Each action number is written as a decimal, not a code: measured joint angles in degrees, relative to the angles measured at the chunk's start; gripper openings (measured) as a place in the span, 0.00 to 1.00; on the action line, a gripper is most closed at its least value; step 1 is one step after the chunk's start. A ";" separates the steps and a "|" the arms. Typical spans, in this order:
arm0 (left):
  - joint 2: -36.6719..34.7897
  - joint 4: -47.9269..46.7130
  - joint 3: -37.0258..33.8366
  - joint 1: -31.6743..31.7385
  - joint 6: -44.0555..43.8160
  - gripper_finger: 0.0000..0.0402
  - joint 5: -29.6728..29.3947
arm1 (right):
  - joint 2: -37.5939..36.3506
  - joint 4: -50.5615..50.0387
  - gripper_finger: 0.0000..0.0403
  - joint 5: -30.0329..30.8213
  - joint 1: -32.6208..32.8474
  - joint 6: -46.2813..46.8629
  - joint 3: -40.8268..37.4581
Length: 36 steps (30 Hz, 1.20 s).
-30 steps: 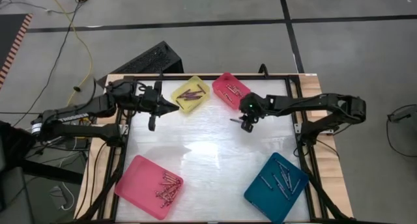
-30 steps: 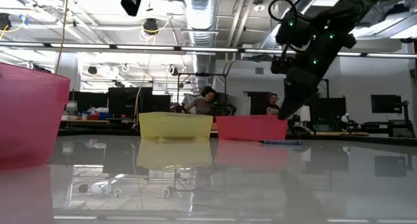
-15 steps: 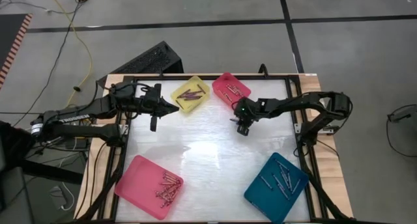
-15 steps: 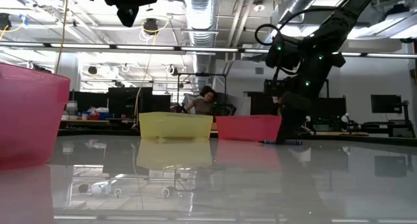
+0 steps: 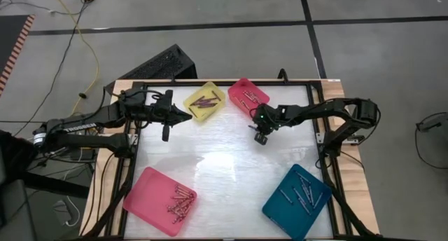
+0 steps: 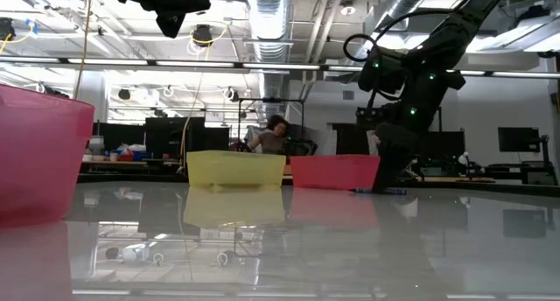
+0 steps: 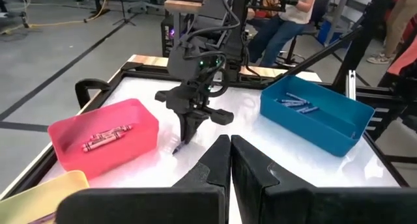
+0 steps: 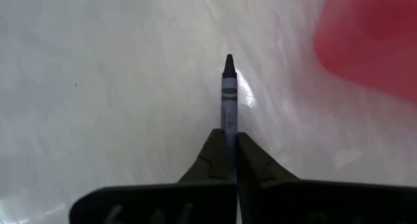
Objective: Sort crayons
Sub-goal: Put the blue crayon into the blue bin
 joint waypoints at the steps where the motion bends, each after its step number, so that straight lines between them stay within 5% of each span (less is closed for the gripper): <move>1: 0.00 -0.01 0.00 0.00 0.00 0.00 -0.04 | 0.00 0.03 0.01 0.00 0.00 0.51 -0.02; 10: 0.00 -0.84 0.00 0.00 0.22 0.00 -0.46 | -3.70 -2.96 0.01 -0.47 -0.04 2.08 4.06; 20: 0.00 -0.75 0.00 0.00 0.04 0.00 -0.44 | -18.62 -12.86 0.00 0.95 3.53 9.66 9.36; 29: 0.00 -0.77 0.00 0.00 -3.33 0.00 -0.40 | -33.18 -22.98 0.00 0.92 22.21 33.08 9.94; 36: 0.00 -0.86 0.00 0.00 -5.50 0.00 -0.39 | -36.18 -27.17 0.00 1.20 42.33 56.27 9.96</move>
